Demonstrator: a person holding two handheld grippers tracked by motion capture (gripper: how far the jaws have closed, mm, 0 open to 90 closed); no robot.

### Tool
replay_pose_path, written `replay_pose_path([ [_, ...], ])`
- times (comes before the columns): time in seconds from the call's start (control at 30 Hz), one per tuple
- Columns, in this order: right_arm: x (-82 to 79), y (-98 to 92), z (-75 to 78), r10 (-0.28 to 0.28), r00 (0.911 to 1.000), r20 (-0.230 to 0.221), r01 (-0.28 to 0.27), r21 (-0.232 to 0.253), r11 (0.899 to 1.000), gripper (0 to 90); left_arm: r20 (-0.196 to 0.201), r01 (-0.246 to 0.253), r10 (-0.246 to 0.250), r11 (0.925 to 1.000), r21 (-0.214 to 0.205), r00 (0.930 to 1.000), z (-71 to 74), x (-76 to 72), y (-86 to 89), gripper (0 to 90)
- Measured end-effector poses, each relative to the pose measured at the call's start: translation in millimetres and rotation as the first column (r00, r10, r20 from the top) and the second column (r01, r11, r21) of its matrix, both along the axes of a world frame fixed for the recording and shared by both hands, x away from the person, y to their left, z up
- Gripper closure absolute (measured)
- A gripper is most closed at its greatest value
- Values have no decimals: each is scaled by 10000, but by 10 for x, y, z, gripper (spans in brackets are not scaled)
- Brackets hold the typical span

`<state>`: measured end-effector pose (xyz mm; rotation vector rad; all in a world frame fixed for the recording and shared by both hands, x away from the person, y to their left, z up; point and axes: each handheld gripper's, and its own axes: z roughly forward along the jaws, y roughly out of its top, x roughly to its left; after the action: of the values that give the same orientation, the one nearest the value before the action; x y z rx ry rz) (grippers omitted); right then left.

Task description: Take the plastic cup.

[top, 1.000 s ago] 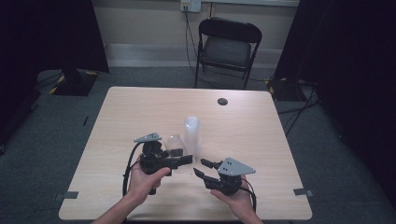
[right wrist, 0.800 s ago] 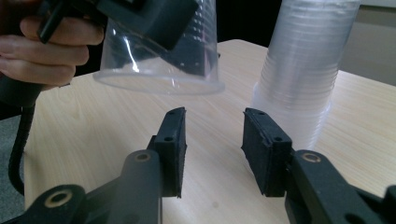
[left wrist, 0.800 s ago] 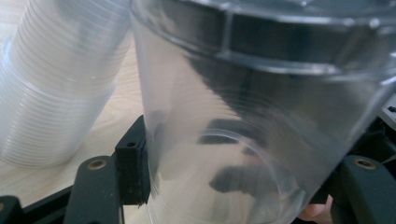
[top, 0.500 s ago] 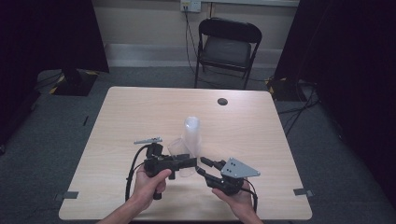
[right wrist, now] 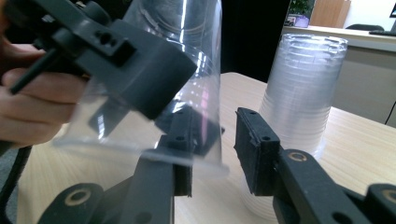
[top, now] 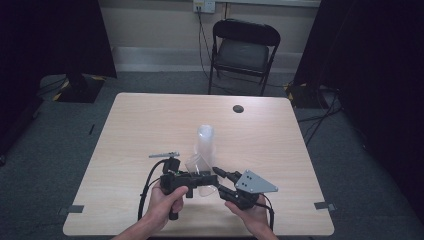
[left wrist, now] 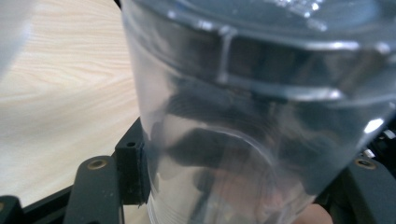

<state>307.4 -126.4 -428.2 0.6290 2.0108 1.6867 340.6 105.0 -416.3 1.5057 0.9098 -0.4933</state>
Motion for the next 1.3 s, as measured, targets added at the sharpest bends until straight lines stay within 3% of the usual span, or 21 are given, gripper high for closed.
replay_pose_path([
  [0.13, -23, 12, 12, 9, 9998, 205, -12, 160, 9999, 676, -70, 86, -87, 9999, -104, 9999, -1, -18, -25, 349],
  [0.27, -35, 20, 23, 46, 9992, 387, -57, 287, 9996, 679, -564, 436, -467, 9975, -555, 9973, -31, -25, -60, 349],
  [0.37, -59, 50, 39, 114, 9976, 683, -133, 266, 9996, 697, -558, 609, -645, 9961, -640, 9964, -40, -34, -86, 348],
  [0.8, -61, 8, 31, -186, 9972, 718, 158, 395, 9991, 840, 7, 816, -816, 9960, -360, 9967, -54, -26, -105, 236],
  [1.07, -56, -15, 31, -223, 9972, 712, 199, 342, 9992, 874, 265, 758, -752, 9968, -244, 9968, -51, -14, -86, 183],
  [1.23, -28, -63, 34, -445, 9969, 650, 416, 443, 9981, 889, 463, 753, -747, 9971, -126, 9961, -47, -11, -70, 160],
  [1.3, -23, -93, 41, -713, 9954, 637, 680, 526, 9963, 889, 632, 839, -843, 9964, 104, 9944, -49, 1, -61, 156],
])
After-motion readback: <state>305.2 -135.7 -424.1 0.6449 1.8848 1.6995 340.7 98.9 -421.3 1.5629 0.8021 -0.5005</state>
